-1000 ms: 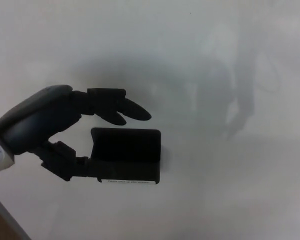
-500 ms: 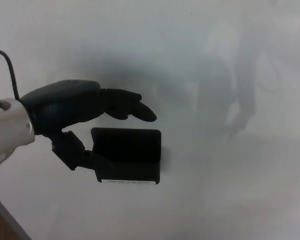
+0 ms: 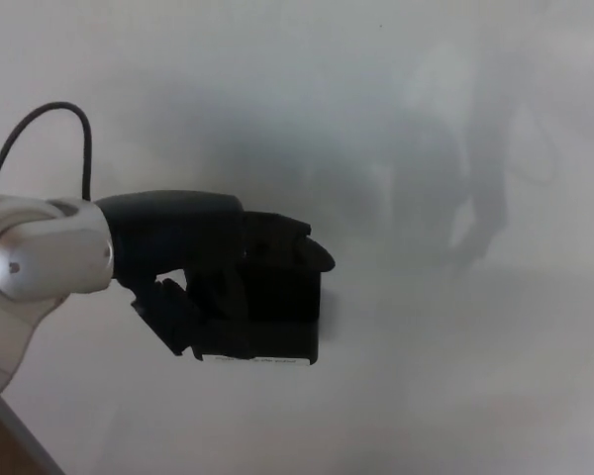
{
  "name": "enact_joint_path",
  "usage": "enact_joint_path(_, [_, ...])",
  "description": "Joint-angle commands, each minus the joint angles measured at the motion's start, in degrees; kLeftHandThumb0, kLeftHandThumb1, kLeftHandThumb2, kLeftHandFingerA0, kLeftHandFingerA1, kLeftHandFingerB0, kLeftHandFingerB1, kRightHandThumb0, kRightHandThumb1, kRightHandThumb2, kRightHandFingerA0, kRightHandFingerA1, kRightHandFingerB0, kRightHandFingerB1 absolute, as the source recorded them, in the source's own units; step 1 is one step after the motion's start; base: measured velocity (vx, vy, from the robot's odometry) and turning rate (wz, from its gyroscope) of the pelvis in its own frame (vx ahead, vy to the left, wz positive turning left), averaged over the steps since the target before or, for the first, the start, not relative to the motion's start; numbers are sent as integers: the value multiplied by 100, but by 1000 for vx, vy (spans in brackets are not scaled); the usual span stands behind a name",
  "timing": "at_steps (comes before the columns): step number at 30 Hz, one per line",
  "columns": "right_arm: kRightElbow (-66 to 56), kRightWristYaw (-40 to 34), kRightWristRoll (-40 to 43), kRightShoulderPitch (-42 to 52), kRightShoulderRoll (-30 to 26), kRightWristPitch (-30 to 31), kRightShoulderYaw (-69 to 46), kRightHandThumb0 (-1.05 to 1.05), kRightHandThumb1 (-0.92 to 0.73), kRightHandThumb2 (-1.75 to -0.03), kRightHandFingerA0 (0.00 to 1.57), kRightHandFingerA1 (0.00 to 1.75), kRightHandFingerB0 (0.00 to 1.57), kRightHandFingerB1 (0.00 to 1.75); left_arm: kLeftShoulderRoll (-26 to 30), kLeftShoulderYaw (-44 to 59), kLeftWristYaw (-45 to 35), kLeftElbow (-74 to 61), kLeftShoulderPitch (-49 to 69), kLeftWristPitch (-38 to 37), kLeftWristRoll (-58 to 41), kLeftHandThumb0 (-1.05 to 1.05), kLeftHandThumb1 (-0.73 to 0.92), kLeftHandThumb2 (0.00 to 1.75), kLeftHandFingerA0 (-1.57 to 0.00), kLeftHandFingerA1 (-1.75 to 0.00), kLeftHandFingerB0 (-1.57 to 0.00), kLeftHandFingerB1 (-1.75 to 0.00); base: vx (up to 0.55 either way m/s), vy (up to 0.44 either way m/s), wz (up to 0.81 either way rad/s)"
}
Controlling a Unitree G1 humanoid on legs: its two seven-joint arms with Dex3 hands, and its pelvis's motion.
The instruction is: A magnetic marker holder is on the left hand side of the white board, the robot put the index and middle finger into the opening of the container and pull off the magnetic holder and hand it to a human on the left hand side.
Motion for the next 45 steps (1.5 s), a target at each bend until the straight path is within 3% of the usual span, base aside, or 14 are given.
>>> enact_joint_path(1, [113, -291, -83, -14, -124, -164, 22, -42, -65, -60, 85, 56, 35, 33, 119, -833, -1052, -542, -564, 2414, -90, -55, 58, 81, -31, -50, -6, -30, 0, 0, 0])
enact_joint_path(2, [120, -298, -90, -15, -128, -178, 28, -42, -65, -60, 85, 56, 35, 33, 101, -882, -1047, -566, -577, 2482, -83, -55, 58, 81, -31, -50, -6, -30, 0, 0, 0])
enact_joint_path(3, [126, -324, -113, -16, -137, -182, 44, -42, -65, -60, 86, 57, 36, 33, 69, -974, -1032, -602, -594, 2596, -65, -55, 60, 84, -53, -59, -6, -30, 0, 0, 0])
enact_joint_path(8, [132, -392, -153, -30, -138, -109, 78, -43, -65, -60, 85, 57, 35, 34, -25, -1186, -965, -591, -618, 2784, -3, -57, 60, 84, -36, -53, -5, -30, 0, 0, 0])
enact_joint_path(11, [144, -414, -165, -34, -143, -169, 86, -42, -64, -60, 85, 56, 36, 34, -61, -1298, -958, -537, -706, 2957, 7, -51, 74, 61, -53, -47, -8, -25, 0, 0, 0])
enact_joint_path(12, [156, -420, -168, -14, -136, -200, 89, -42, -64, -60, 85, 57, 36, 34, -68, -1328, -903, -488, -671, 2860, 76, -53, 73, 64, -34, -42, -10, -18, 0, 0, 0])
enact_joint_path(14, [157, -448, -188, 0, -139, -194, 99, -43, -64, -60, 85, 57, 36, 34, -85, -1322, -817, -473, -651, 2894, 119, -58, 62, 87, -52, -61, -5, -27, 0, 0, 0])
enact_joint_path(17, [159, -532, -250, -28, -160, -160, 133, -43, -64, -60, 85, 57, 35, 34, -34, -1290, -495, -571, -510, 2697, 426, -54, 72, 63, -10, -31, -10, -23, 0, 0, 0])
enact_joint_path(18, [161, -539, -253, -30, -162, -161, 137, -43, -64, -60, 85, 57, 35, 34, -27, -1309, -485, -582, -519, 2715, 445, -54, 72, 63, -10, -31, -10, -23, 0, 0, 0])
enact_joint_path(19, [161, -537, -248, -36, -162, -164, 138, -44, -63, -60, 84, 57, 36, 34, 17, -1401, -446, -625, -529, 2704, 598, -64, 57, 87, 0, -21, -2, -27, 0, 0, 0])
enact_joint_path(21, [176, -532, -226, -51, -148, -189, 141, -43, -63, -60, 84, 57, 37, 34, 135, -1662, -262, -748, -488, 2537, 1131, -66, 57, 87, 0, -20, -6, -28, 0, 0, 0])
enact_joint_path(22, [178, -531, -220, -53, -148, -196, 142, -43, -63, -60, 85, 57, 37, 34, 141, -1746, -114, -790, -410, 2477, 1351, -57, 75, 67, -4, -20, -10, -23, 0, 0, 0])
enact_joint_path(30, [189, -501, -189, -62, -148, -219, 143, -42, -63, -59, 85, 58, 37, 34, 263, -2008, 651, -957, 69, 1910, 2610, -58, 74, 67, -7, -23, -12, -23, 0, 0, 0])
enact_joint_path(45, [258, -617, -243, -58, -170, -272, 212, -42, -63, -59, 85, 58, 37, 34, 58, -1636, 282, -748, 109, 2031, 2521, -59, 73, 67, -8, -25, -13, -24, 0, 0, 0])
